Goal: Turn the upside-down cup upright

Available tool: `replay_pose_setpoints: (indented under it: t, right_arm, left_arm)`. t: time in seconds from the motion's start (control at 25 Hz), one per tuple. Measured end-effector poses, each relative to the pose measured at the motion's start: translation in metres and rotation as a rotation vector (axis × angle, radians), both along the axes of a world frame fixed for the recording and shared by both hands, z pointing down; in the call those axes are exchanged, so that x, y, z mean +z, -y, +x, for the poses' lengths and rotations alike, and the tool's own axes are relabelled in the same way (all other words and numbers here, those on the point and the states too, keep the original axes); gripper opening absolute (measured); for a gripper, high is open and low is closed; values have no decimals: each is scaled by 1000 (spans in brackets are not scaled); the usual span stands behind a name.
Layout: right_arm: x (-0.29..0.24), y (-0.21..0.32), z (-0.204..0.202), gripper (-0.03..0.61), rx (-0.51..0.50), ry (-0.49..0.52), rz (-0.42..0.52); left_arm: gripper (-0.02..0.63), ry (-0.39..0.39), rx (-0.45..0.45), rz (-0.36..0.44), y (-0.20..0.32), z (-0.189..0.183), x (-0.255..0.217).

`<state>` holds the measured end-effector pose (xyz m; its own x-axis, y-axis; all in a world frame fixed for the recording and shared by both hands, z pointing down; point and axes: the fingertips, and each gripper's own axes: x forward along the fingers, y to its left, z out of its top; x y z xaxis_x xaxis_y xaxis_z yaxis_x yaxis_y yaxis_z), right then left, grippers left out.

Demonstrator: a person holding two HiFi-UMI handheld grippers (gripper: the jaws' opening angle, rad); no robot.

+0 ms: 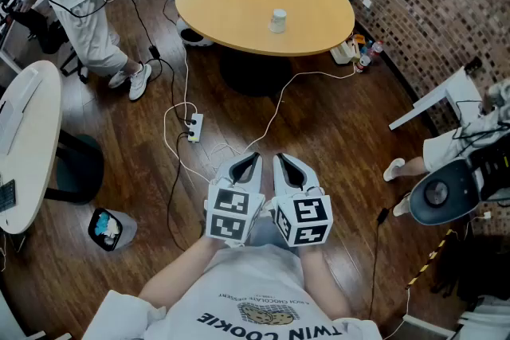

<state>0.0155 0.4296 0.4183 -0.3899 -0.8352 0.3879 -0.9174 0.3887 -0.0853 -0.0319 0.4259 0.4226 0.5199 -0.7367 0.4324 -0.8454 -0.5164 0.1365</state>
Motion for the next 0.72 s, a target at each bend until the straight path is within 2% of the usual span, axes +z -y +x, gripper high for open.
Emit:
replay_pose_setpoints:
  t: [0.2, 0.4, 0.72]
  right_arm:
    - [7, 49, 10, 3, -18, -32, 20]
    - [12, 120, 28, 3, -49, -22, 34]
    - [5, 237, 84, 3, -105, 1, 13]
  left_arm:
    - [5, -21, 0, 4, 46, 18, 6]
    - [5, -16, -40, 10, 115, 37, 13]
    - [6, -8, -82, -6, 234, 100, 5]
